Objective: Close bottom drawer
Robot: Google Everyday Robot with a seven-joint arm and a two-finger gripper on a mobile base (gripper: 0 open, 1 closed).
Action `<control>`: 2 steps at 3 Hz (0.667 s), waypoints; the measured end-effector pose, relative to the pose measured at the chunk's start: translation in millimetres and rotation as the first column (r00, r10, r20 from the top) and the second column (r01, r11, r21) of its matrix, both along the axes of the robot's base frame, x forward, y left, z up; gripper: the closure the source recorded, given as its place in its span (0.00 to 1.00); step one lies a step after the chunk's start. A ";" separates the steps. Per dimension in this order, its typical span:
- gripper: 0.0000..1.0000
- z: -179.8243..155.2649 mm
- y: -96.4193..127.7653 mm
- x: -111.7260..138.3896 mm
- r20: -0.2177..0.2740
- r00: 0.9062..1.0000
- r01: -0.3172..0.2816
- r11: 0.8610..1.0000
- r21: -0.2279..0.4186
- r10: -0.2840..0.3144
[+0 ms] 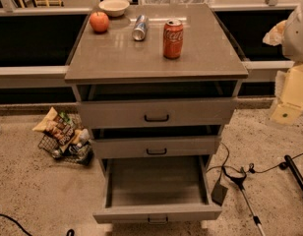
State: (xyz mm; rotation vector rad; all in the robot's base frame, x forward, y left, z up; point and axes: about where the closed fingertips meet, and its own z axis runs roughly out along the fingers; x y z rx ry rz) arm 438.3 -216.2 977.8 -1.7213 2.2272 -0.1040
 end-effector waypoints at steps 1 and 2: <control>0.00 0.0 0.0 0.0 0.000 1.000 0.000 1.000 0.000 0.000; 0.00 -38.7 1.6 3.4 -0.051 0.999 -0.017 0.999 0.049 0.019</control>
Offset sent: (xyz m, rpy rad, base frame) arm 0.0090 0.0025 -0.1091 0.1348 0.1607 0.0504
